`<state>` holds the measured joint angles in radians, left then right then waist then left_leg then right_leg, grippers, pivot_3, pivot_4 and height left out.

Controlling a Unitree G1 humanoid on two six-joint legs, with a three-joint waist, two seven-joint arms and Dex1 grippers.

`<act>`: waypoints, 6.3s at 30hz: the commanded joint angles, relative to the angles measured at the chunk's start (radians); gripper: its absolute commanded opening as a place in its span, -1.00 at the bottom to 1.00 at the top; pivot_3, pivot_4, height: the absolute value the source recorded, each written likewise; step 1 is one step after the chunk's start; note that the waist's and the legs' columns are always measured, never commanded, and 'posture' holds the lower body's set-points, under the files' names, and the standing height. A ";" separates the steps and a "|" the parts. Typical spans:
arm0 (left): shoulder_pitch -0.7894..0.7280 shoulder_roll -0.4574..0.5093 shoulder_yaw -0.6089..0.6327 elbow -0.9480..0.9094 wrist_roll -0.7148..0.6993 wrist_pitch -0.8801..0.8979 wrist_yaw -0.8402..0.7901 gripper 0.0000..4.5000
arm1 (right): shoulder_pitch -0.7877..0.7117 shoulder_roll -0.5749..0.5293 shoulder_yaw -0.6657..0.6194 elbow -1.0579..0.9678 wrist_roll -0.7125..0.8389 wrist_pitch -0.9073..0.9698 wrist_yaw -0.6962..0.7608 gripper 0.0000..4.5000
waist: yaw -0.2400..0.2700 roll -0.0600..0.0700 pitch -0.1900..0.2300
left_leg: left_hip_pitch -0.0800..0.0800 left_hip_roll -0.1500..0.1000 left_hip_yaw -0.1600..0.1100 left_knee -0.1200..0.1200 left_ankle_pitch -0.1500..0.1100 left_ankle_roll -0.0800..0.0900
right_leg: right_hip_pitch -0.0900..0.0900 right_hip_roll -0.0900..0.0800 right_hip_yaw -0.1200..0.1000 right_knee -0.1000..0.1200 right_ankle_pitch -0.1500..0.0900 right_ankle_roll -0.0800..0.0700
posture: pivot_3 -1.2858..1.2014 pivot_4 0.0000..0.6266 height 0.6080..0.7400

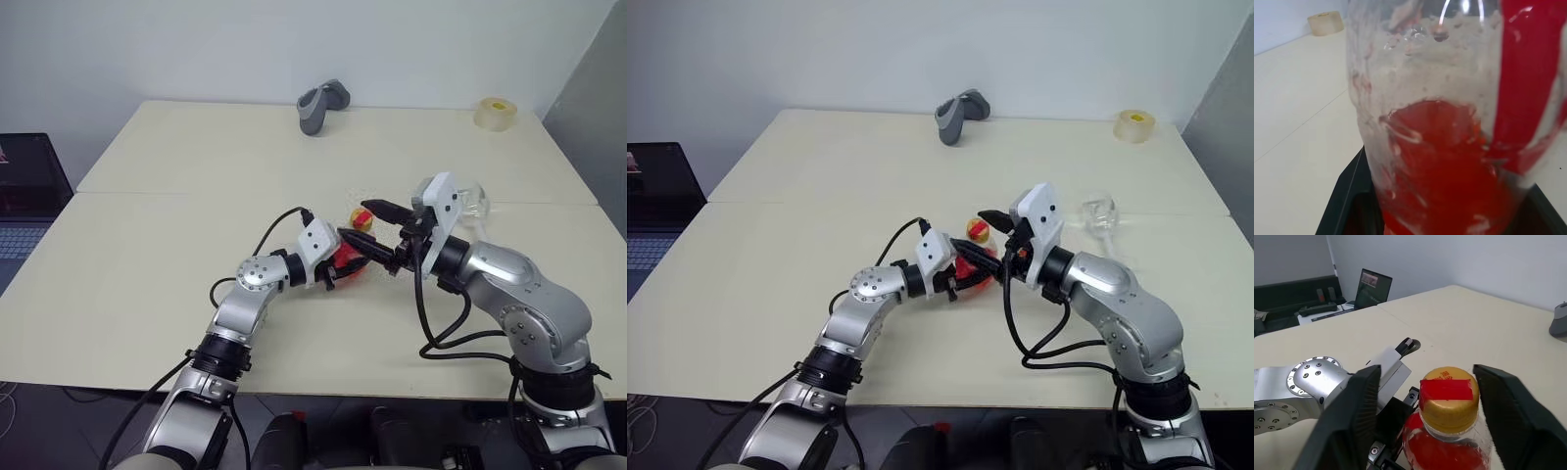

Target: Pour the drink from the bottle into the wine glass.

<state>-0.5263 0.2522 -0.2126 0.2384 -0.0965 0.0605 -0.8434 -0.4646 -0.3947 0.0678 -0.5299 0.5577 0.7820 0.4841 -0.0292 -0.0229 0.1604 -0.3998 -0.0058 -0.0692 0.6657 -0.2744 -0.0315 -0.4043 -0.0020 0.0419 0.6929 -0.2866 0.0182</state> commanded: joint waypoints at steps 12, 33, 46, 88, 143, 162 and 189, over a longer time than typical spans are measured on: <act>-0.031 0.029 0.038 -0.187 -0.267 0.279 -0.199 -0.31 | -0.154 -0.158 0.062 0.174 -0.026 -0.142 0.350 -0.46 | -0.002 0.001 0.001 | 0.000 0.000 0.001 0.000 0.000 0.000 | 0.000 0.000 -0.002 0.000 0.000 0.000 | 0.03 -0.52 1.00; -0.037 0.049 0.060 -0.234 -0.294 0.351 -0.192 -0.44 | -0.189 -0.130 -0.080 0.169 0.137 -0.020 0.392 0.59 | 0.001 0.002 0.001 | -0.001 0.000 -0.001 0.001 0.000 0.001 | 0.000 -0.001 -0.001 -0.001 0.000 0.000 | 0.03 -0.52 1.00; -0.050 -0.017 0.023 -0.125 -0.154 0.173 -0.045 -0.44 | -0.025 0.094 0.045 -0.109 -0.182 -0.037 -0.205 1.00 | 0.000 0.003 0.001 | 0.000 0.000 -0.001 0.000 0.002 -0.002 | -0.001 -0.001 0.000 0.001 0.000 0.000 | 0.03 -0.52 1.00; -0.025 0.087 -0.047 -0.142 -0.123 0.090 -0.267 -0.46 | -0.190 -0.173 0.107 0.414 -0.070 -0.218 0.569 -0.45 | -0.005 0.004 0.002 | 0.001 0.000 0.000 -0.002 0.002 -0.001 | 0.000 0.002 -0.003 0.000 0.000 -0.001 | 0.03 -0.52 1.00; -0.032 -0.037 0.038 -0.027 -0.055 0.067 0.071 -0.49 | 0.150 -0.123 -0.104 -0.092 -0.065 -0.126 0.077 1.00 | -0.001 0.004 0.002 | 0.000 -0.001 -0.002 -0.001 0.002 -0.001 | 0.000 0.000 -0.001 0.001 -0.001 0.000 | 0.03 -0.52 1.00; -0.034 -0.042 0.028 -0.028 -0.050 0.063 0.064 -0.49 | -0.071 0.041 0.092 0.033 -0.269 -0.165 -0.098 1.00 | 0.001 0.004 0.002 | 0.000 -0.001 -0.002 -0.001 0.003 -0.002 | 0.000 -0.001 -0.002 0.001 -0.001 0.000 | 0.03 -0.52 1.00; -0.029 -0.035 0.021 -0.027 -0.055 0.062 0.053 -0.51 | 0.093 -0.061 -0.167 -0.057 -0.118 -0.015 -0.097 1.00 | 0.001 0.004 0.002 | -0.001 -0.001 -0.002 -0.001 0.003 -0.001 | 0.000 -0.001 -0.001 0.001 -0.001 0.000 | 0.03 -0.52 1.00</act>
<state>-0.5433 0.2226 -0.2044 0.2422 -0.1346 0.1450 -0.7805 -0.3715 -0.4394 -0.0726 -0.5704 0.4417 0.7729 0.3885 -0.0283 -0.0188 0.1628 -0.4003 -0.0068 -0.0712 0.6645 -0.2719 -0.0329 -0.4045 -0.0027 0.0405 0.6937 -0.2872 0.0178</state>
